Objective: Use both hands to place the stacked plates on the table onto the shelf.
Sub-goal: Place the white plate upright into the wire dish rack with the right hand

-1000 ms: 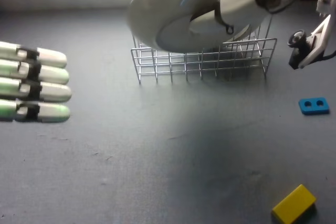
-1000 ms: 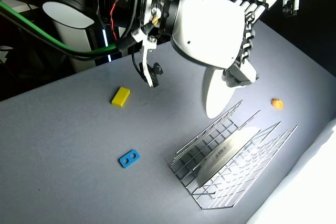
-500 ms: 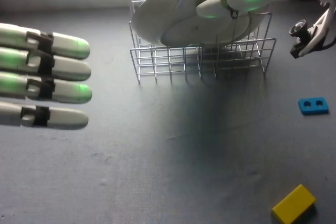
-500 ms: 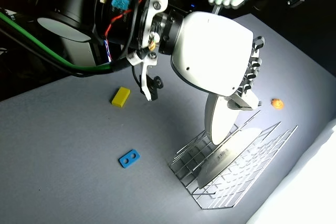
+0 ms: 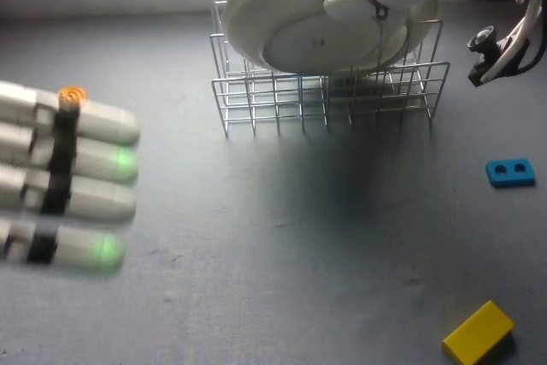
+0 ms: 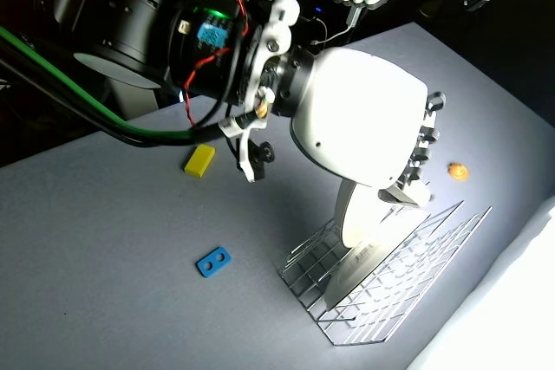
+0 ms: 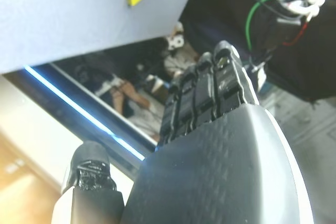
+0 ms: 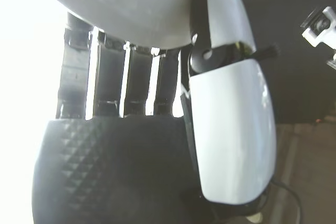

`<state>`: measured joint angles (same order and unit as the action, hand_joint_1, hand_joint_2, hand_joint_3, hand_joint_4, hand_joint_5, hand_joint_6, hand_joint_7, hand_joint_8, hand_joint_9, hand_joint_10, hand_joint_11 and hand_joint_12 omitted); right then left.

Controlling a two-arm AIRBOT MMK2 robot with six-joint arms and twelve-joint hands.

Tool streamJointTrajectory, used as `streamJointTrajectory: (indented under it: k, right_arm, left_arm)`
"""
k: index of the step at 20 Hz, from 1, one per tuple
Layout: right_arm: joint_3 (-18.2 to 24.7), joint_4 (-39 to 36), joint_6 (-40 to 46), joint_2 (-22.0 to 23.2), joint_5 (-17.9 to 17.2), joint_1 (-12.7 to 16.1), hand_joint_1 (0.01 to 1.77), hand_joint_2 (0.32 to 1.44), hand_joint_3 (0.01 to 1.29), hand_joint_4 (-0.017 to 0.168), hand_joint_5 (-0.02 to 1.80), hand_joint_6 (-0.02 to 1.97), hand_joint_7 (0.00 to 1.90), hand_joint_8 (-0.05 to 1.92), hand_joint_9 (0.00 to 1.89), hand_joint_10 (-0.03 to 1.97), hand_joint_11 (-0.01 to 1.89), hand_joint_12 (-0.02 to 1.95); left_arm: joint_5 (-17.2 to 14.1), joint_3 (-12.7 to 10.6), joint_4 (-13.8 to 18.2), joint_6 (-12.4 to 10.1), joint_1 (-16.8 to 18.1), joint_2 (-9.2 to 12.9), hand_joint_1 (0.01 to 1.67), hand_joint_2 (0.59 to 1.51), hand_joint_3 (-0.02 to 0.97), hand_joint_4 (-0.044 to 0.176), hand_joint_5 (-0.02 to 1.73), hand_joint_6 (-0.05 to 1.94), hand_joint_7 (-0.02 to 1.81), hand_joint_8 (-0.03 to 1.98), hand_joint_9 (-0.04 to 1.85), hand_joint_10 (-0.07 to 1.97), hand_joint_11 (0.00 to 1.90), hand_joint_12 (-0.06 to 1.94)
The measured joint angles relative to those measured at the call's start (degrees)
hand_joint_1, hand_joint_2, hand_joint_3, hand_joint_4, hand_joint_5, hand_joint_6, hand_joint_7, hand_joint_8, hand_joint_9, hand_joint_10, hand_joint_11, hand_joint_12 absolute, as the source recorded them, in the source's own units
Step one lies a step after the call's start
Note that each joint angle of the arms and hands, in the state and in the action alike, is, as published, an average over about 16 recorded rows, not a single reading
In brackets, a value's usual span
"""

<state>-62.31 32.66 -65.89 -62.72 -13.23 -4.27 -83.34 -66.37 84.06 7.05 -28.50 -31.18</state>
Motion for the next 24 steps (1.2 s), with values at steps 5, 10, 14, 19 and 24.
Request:
streamJointTrajectory:
  k: [5,10,14,19,24]
  right_arm:
    - [-2.4,0.9,0.0,-1.5,0.3,-1.1,1.21,1.0,0.01,0.021,0.96,0.95,1.07,0.85,1.14,0.22,0.63,1.29]
    - [-4.3,1.3,0.0,-2.7,0.5,-2.7,1.21,1.01,0.01,0.021,0.96,0.95,1.07,0.84,1.14,0.22,0.63,1.28]
    - [-5.3,1.3,0.0,-3.3,0.4,-3.9,1.21,1.02,0.01,0.021,0.97,0.95,1.06,0.84,1.14,0.22,0.63,1.27]
    - [-5.8,1.2,0.0,-3.5,0.2,-5.1,1.16,1.04,0.01,0.013,0.91,0.74,1.0,0.62,1.05,0.17,0.55,1.25]
    - [-5.8,1.2,0.0,-3.7,0.4,-5.6,1.09,1.05,0.01,0.006,0.84,0.45,0.92,0.37,0.93,0.09,0.42,1.24]
  left_arm:
    - [-1.5,1.5,0.6,-0.1,-0.7,-0.2,0.02,1.171,0.001,-0.002,0.04,0.0,0.04,0.0,0.02,0.01,0.02,0.0]
    - [-1.9,3.0,1.2,1.0,-0.9,-0.8,0.02,1.17,0.0,-0.002,0.05,0.0,0.05,0.0,0.02,0.01,0.02,0.0]
    - [-1.4,3.9,1.6,2.0,-0.8,-1.4,0.01,1.168,0.001,-0.002,0.06,0.0,0.06,0.0,0.03,0.01,0.02,0.0]
    - [-1.0,3.5,2.5,2.0,-0.3,-2.2,0.01,1.167,0.001,-0.002,0.06,0.0,0.07,0.0,0.03,0.01,0.02,0.0]
    - [-0.5,2.3,3.8,1.8,0.3,-3.0,0.01,1.167,0.002,-0.002,0.07,0.0,0.07,0.0,0.03,0.01,0.02,0.0]
